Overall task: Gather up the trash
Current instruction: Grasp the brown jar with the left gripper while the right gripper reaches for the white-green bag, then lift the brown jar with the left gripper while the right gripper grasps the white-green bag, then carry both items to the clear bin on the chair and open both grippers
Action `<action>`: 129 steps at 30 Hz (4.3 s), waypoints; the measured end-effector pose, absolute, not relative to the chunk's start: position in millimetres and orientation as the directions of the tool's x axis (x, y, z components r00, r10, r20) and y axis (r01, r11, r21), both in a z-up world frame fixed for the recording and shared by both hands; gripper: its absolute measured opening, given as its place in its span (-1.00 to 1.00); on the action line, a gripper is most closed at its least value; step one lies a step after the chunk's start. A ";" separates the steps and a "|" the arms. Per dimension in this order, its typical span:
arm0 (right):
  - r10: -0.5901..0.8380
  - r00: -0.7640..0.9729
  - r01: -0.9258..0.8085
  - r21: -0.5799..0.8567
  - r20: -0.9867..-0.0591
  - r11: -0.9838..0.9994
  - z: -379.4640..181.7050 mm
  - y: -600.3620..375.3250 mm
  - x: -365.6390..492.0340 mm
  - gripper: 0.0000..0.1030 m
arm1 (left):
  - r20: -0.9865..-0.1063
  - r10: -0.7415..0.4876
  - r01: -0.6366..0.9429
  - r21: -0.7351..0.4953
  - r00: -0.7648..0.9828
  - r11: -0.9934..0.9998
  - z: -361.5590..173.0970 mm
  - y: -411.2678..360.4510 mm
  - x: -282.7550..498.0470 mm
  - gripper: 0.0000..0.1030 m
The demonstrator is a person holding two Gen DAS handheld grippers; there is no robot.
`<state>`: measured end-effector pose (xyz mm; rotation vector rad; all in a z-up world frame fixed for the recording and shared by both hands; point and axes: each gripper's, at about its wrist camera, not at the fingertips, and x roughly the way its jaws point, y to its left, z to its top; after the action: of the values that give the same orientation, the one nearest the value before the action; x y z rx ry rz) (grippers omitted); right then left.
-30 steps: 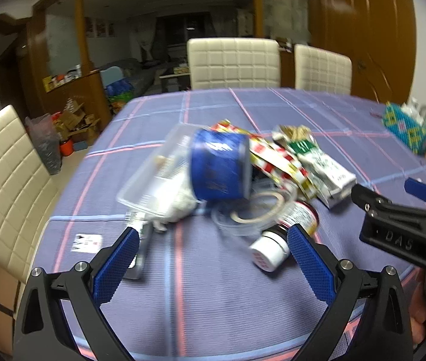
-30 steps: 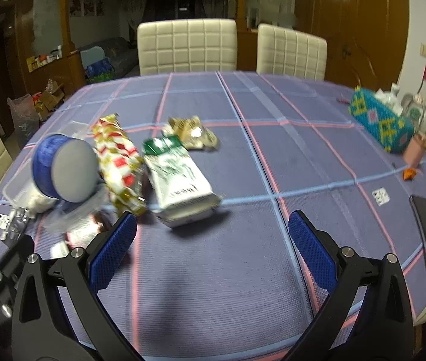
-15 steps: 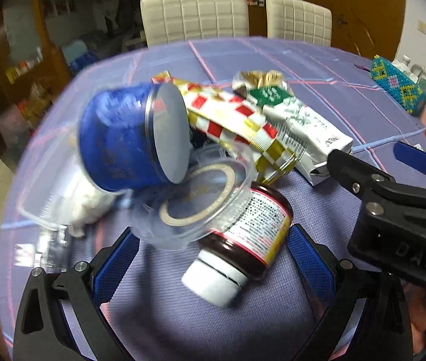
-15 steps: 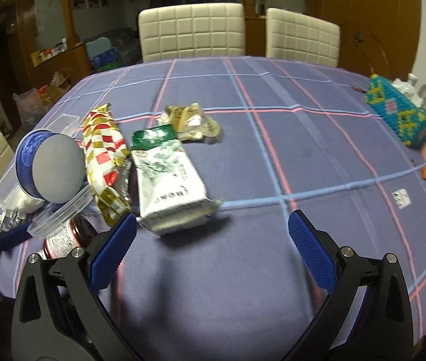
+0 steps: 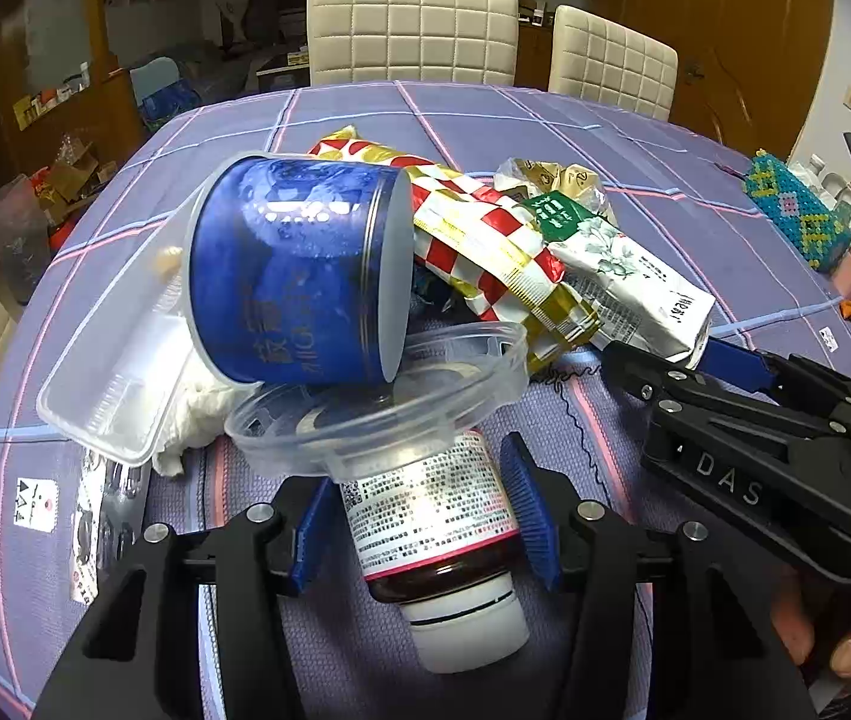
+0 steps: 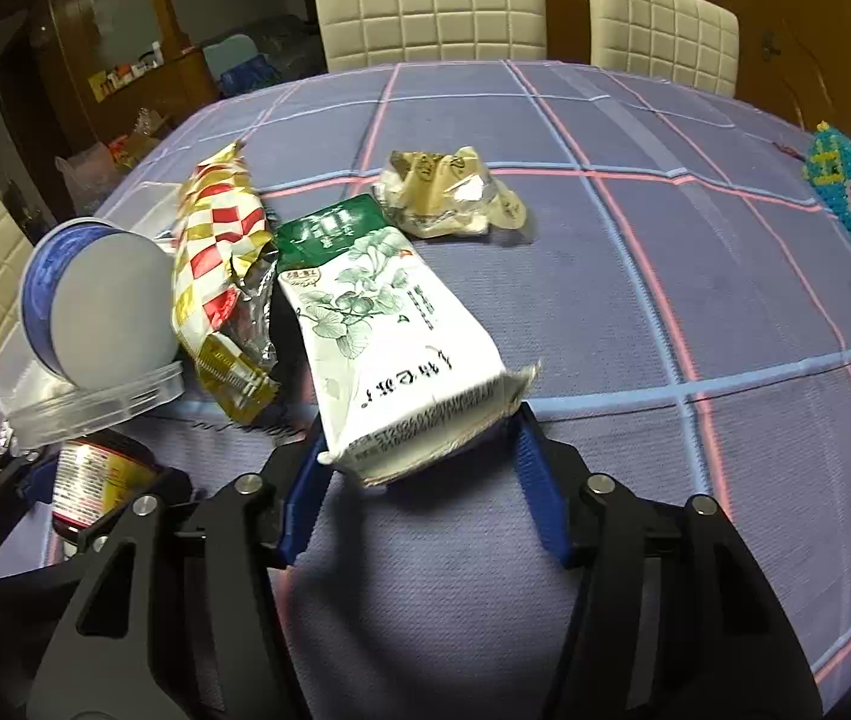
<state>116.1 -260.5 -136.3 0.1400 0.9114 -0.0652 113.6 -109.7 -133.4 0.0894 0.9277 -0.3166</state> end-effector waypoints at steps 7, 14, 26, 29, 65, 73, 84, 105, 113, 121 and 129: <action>0.014 0.625 0.129 0.121 -0.780 0.984 -130.0 -260.2 101.8 -0.56 | -0.800 -0.216 0.301 -0.048 0.559 0.953 -130.9 -106.7 107.8 -0.05; 0.025 0.639 0.142 0.150 -0.768 0.978 -121.7 -267.5 90.5 -0.73 | -0.774 -0.211 0.287 -0.039 0.597 0.957 -116.5 -98.3 96.5 -0.10; 0.022 0.696 0.073 0.101 -0.718 0.992 -90.0 -253.7 79.3 -0.79 | -0.667 -0.171 0.238 0.009 0.725 0.971 -75.5 -75.0 69.2 -0.11; -0.014 0.678 0.066 0.042 -0.735 0.997 -98.8 -250.0 93.7 0.06 | -0.658 -0.145 0.219 0.031 0.739 0.975 -74.9 -71.5 69.7 -0.11; -0.077 0.768 0.045 -0.066 -0.636 0.997 -76.6 -230.2 91.5 0.01 | -0.657 -0.081 0.145 0.043 0.749 0.989 -80.4 -50.7 89.2 -0.11; -0.054 0.812 -0.004 -0.098 -0.581 0.995 -49.5 -205.1 82.0 0.01 | -0.618 -0.068 0.113 0.033 0.783 0.993 -65.4 -30.0 78.9 -0.11; 0.073 0.801 -0.167 -0.104 -0.595 0.980 -38.8 -131.2 89.2 0.02 | -0.592 0.033 -0.013 0.037 0.806 0.999 -59.8 35.4 67.4 -0.11; 0.308 0.668 -0.507 -0.111 -0.678 0.855 -61.5 69.1 131.4 -0.50 | -0.578 0.329 -0.374 0.044 0.747 0.926 -71.6 214.6 48.4 -0.11; 0.302 0.648 -0.520 -0.116 -0.699 0.846 -74.3 85.5 139.5 -0.50 | -0.618 0.346 -0.419 0.030 0.706 0.907 -87.5 239.1 48.5 -0.11; 0.310 0.630 -0.529 -0.101 -0.712 0.843 -78.8 90.2 140.2 -0.50 | -0.635 0.313 -0.400 0.007 0.707 0.916 -94.5 235.7 54.9 -0.10; 0.324 0.632 -0.537 -0.095 -0.704 0.839 -76.9 91.7 137.5 -0.48 | -0.641 0.267 -0.379 -0.040 0.720 0.925 -97.6 238.2 70.2 -0.11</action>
<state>137.5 91.7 -76.9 -0.3105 0.7361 0.5016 70.2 238.2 -97.6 -0.1732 0.6793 0.3591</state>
